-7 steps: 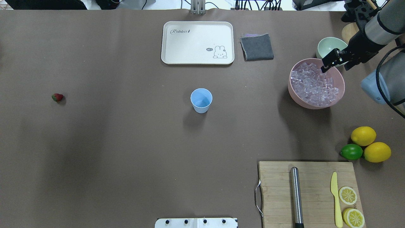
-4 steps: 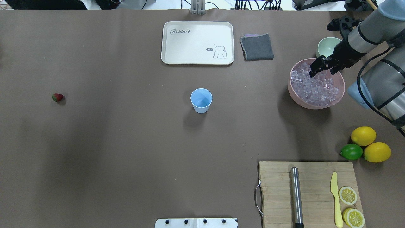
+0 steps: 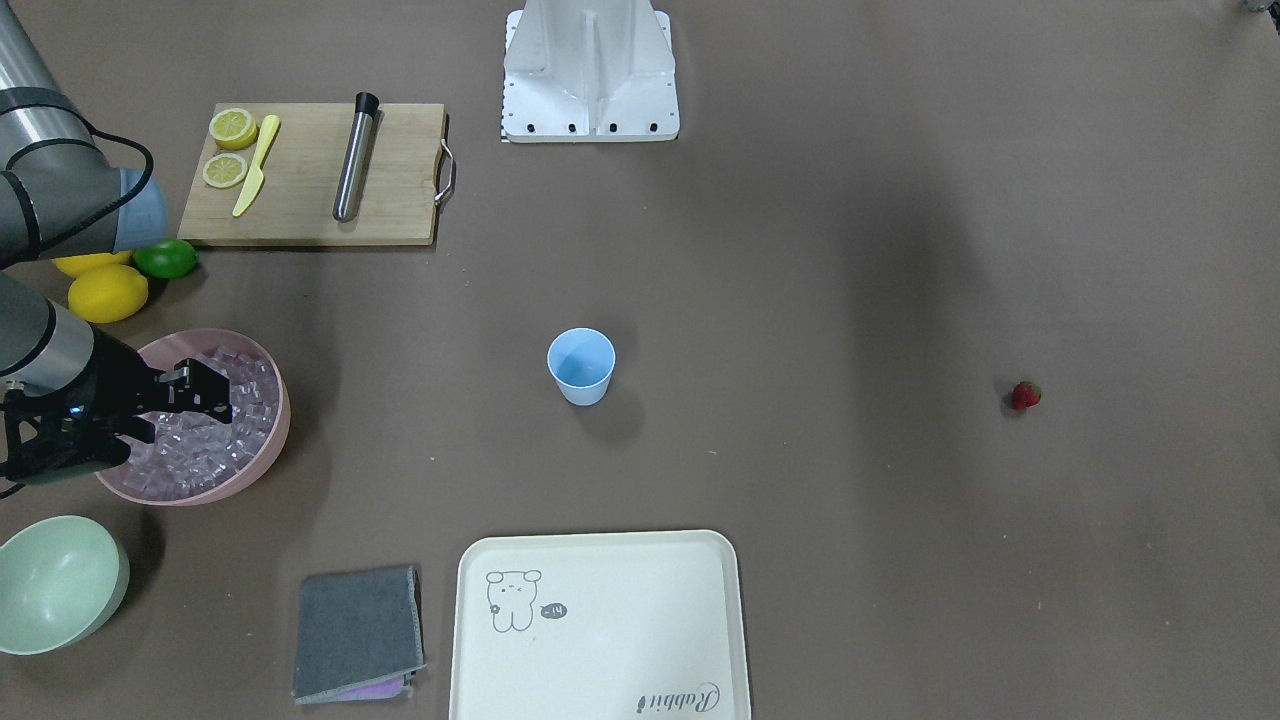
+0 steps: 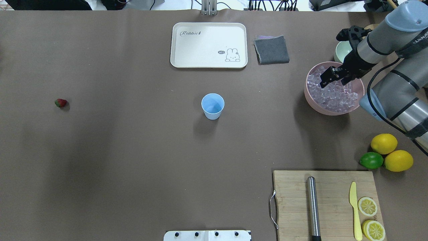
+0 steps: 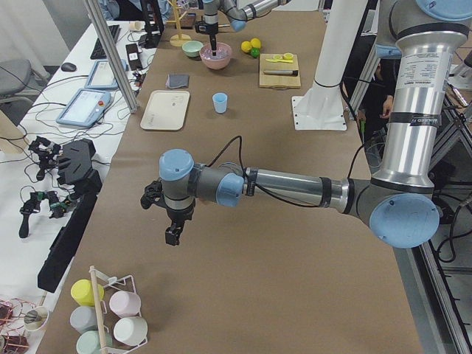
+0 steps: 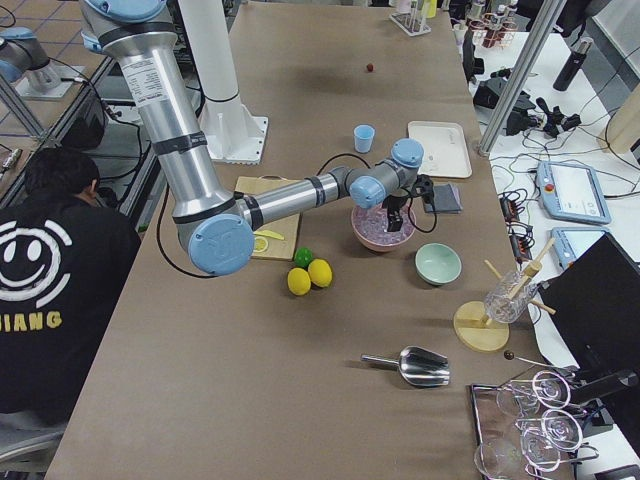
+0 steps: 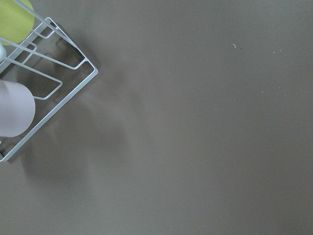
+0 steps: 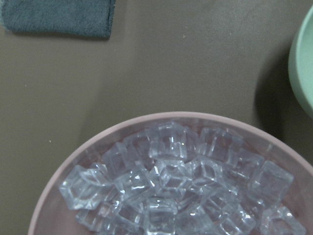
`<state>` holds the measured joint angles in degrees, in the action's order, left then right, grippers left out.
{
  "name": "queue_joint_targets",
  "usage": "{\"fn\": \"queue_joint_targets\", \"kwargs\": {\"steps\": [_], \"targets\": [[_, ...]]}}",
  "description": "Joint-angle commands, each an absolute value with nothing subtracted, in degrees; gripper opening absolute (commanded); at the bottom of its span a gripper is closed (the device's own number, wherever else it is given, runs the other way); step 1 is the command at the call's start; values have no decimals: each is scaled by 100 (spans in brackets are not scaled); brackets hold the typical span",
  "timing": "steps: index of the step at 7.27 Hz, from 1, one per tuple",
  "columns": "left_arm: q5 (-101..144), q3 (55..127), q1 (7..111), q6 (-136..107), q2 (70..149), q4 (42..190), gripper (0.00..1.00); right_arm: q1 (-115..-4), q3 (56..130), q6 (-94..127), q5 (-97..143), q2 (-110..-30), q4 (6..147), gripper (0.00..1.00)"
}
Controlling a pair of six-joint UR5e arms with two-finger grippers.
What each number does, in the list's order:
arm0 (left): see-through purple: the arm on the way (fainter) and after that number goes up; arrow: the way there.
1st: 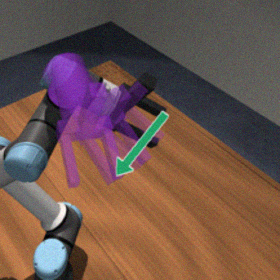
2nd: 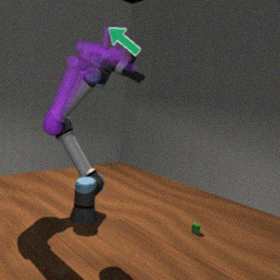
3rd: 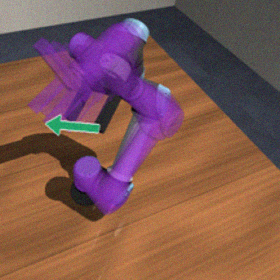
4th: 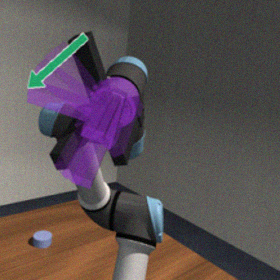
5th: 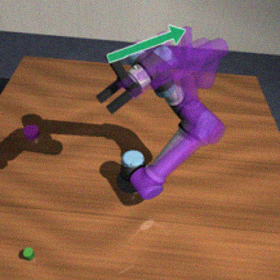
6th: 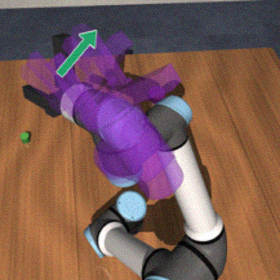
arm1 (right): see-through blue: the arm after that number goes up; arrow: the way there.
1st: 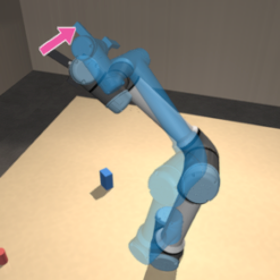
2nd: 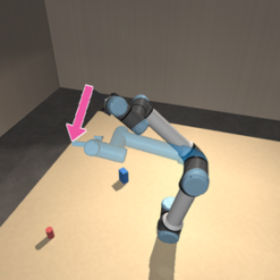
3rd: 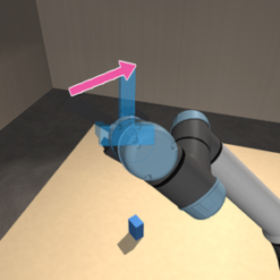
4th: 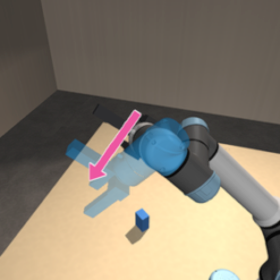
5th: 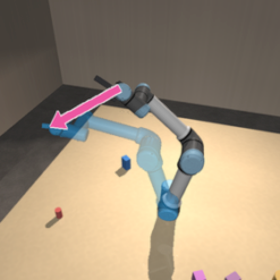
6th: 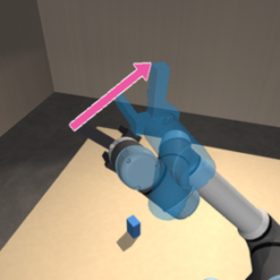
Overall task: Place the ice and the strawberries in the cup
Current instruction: 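Lower the right gripper into the bowl and grasp an ice cube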
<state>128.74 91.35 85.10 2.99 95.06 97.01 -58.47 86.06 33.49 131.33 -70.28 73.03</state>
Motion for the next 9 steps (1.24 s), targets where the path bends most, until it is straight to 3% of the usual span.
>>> {"fn": "queue_joint_targets", "kwargs": {"steps": [1,9], "targets": [[12867,9045,8508,299,9597,9703,98,-5775,8552,3357,13131,-7014,7304,89],[12867,8938,8508,299,9694,9703,98,-5722,8411,3349,13131,-6943,7304,88]]}}
